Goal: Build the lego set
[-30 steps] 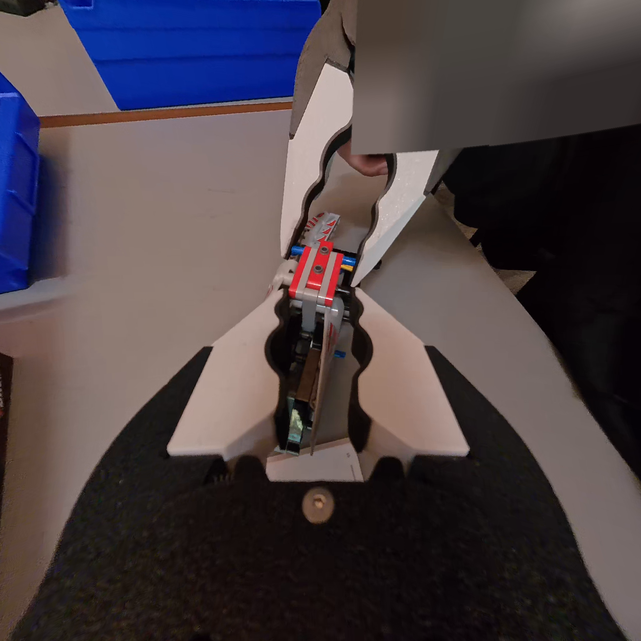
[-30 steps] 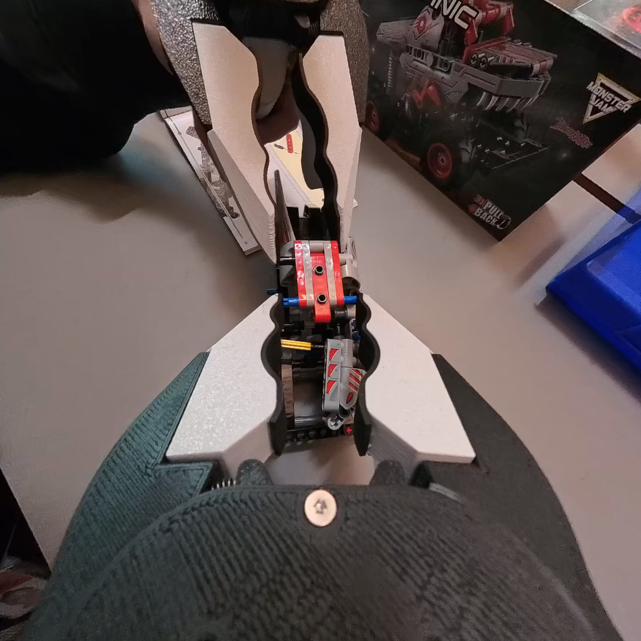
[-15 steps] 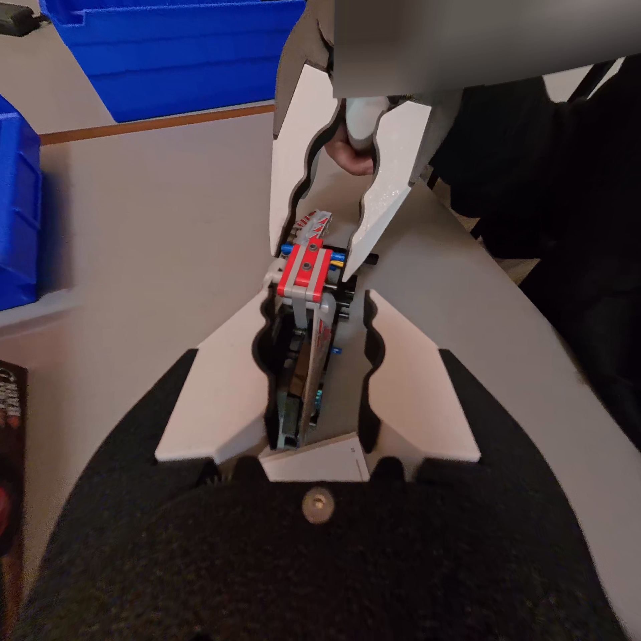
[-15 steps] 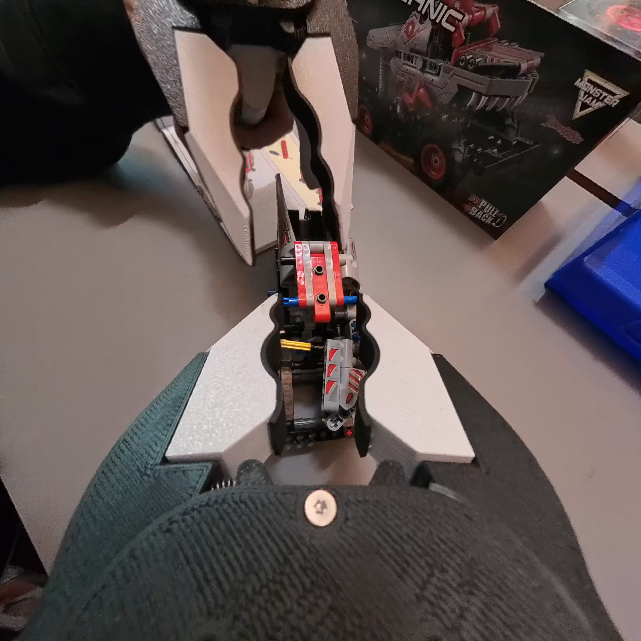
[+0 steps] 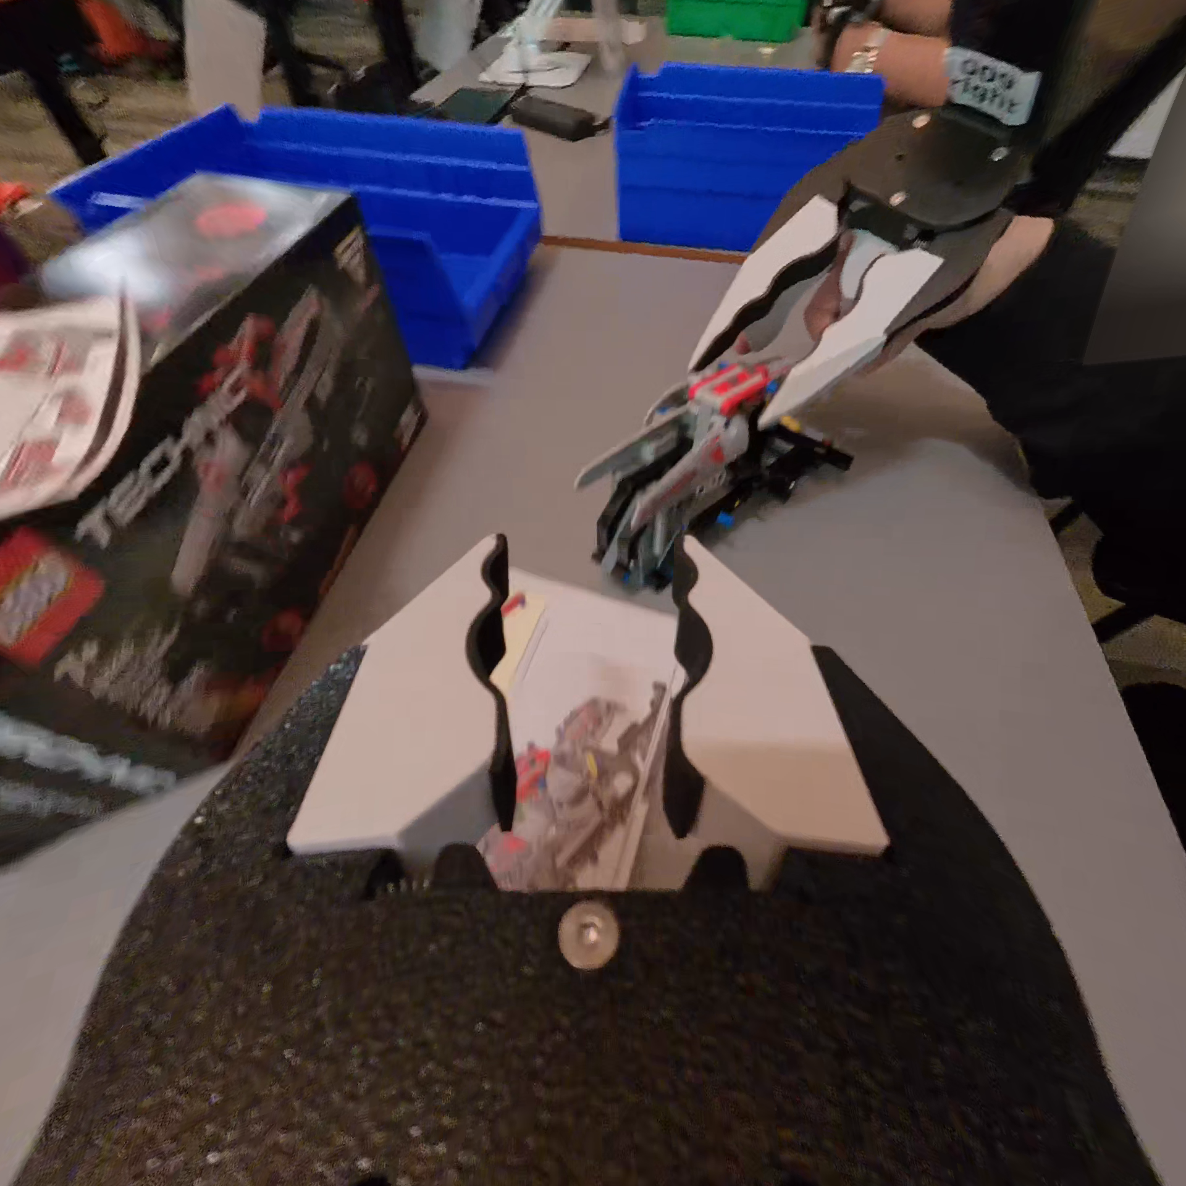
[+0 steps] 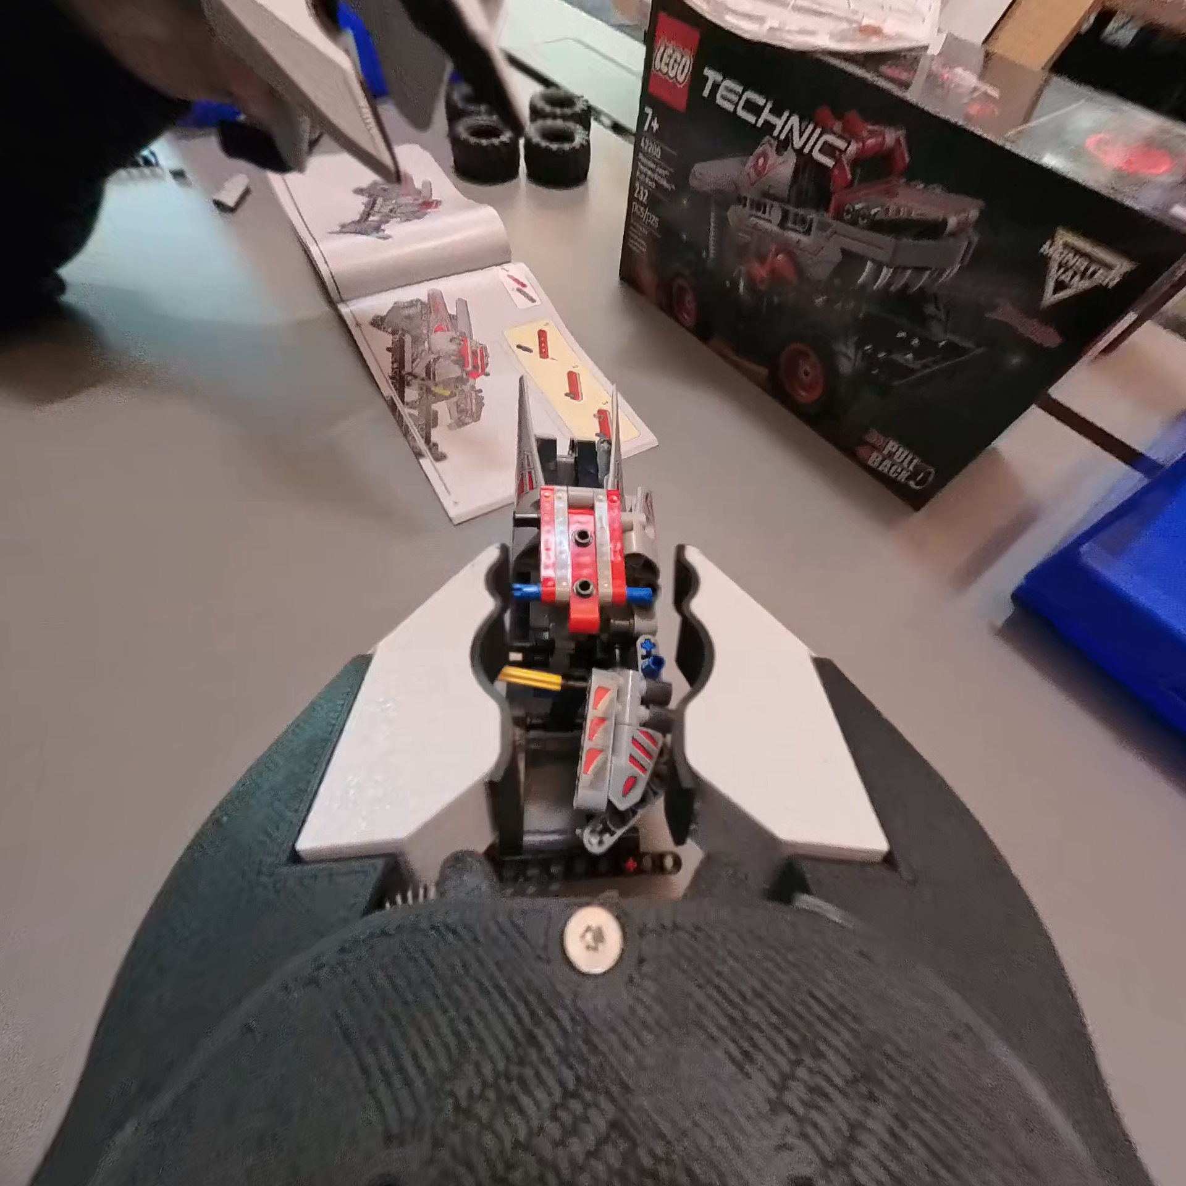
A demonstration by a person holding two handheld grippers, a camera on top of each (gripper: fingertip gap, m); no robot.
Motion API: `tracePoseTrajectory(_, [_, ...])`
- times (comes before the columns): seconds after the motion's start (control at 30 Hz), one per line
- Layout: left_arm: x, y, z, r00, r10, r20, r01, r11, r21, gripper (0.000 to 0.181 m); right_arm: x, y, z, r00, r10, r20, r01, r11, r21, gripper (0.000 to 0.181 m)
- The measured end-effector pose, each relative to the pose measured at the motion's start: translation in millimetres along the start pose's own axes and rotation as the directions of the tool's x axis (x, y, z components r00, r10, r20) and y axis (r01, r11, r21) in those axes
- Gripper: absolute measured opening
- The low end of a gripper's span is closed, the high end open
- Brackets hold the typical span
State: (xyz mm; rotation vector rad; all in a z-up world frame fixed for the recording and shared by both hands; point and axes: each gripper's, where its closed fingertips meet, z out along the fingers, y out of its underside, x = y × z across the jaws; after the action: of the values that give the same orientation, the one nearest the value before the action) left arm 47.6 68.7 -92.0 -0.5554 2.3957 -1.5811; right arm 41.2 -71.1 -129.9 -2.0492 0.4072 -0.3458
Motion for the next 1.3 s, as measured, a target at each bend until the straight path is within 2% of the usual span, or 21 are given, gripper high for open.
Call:
tracePoseTrajectory(0.03, [-3,11,-9,0.999,-0.025,0.026,0.025,1.000,-0.011,0.049,0,-3,2,1.000,-0.007,0.001,0.007,1.000,0.021,0.042])
tracePoseTrajectory(0.17, [-7,58,-40,0.988,-0.035,0.147,0.045,0.997,-0.060,0.044,8,-5,1,0.997,-0.006,-0.078,0.006,1.000,0.011,0.036])
tracePoseTrajectory(0.23, [2,80,-47,0.990,0.007,0.139,0.008,0.994,-0.107,0.037,8,-4,-1,0.993,-0.022,-0.115,0.020,1.000,-0.019,0.034])
tracePoseTrajectory(0.33, [9,109,-48,0.990,0.067,0.121,-0.041,0.977,-0.211,0.039,12,-2,-6,0.974,-0.025,-0.227,0.011,0.998,-0.061,0.025])
tracePoseTrajectory(0.43, [13,124,-44,0.987,0.128,0.096,-0.095,0.951,-0.294,0.043,-1,-2,-5,0.973,-0.036,-0.227,0.021,0.997,-0.071,0.025])
tracePoseTrajectory(0.57, [14,127,-39,0.982,0.167,0.089,-0.132,0.942,-0.308,0.042,-11,-2,-8,0.971,-0.046,-0.235,0.027,0.996,-0.082,0.029])
tracePoseTrajectory(0.63, [14,126,-39,0.982,0.158,0.107,-0.121,0.949,-0.291,0.041,-15,-2,-7,0.972,-0.037,-0.231,0.022,0.998,-0.067,0.038])
tracePoseTrajectory(0.8, [8,124,-42,0.982,0.111,0.155,-0.070,0.967,-0.247,0.037,-16,-4,-11,0.972,-0.053,-0.229,0.033,0.996,-0.088,0.045])
tracePoseTrajectory(0.87, [4,123,-42,0.976,0.116,0.183,-0.069,0.967,-0.246,0.037,-18,-14,-19,0.963,-0.066,-0.262,0.043,0.995,-0.094,0.046])
tracePoseTrajectory(0.97, [1,124,-36,0.972,0.134,0.194,-0.081,0.962,-0.259,0.036,-48,-39,-21,0.950,-0.187,-0.249,0.161,0.980,-0.120,0.044])
tracePoseTrajectory(1.03, [1,132,-30,0.972,0.131,0.194,-0.066,0.949,-0.309,0.024,-76,-47,-2,0.955,-0.236,-0.179,0.215,0.968,-0.133,0.029])
tracePoseTrajectory(1.1, [1,141,-27,0.971,0.140,0.191,-0.064,0.932,-0.358,0.016,-100,-39,34,0.974,-0.212,-0.079,0.199,0.969,-0.146,0.016])
tracePoseTrajectory(1.13, [4,143,-26,0.976,0.131,0.176,-0.059,0.929,-0.364,0.010,-100,-30,50,0.972,-0.218,-0.087,0.201,0.963,-0.178,0.007])
tracePoseTrajectory(1.17, [6,144,-26,0.980,0.111,0.168,-0.042,0.930,-0.366,0.008,-90,-19,62,0.959,-0.243,-0.143,0.205,0.949,-0.239,0.005])
tracePoseTrajectory(1.23, [8,146,-29,0.985,0.075,0.154,-0.013,0.930,-0.367,0.006,-63,6,68,0.911,-0.323,-0.255,0.214,0.901,-0.377,0.003])
tracePoseTrajectory(1.3, [11,148,-32,0.992,0.043,0.122,0.005,0.930,-0.367,0.005,-57,23,75,0.913,-0.312,-0.263,0.186,0.891,-0.415,0.000])
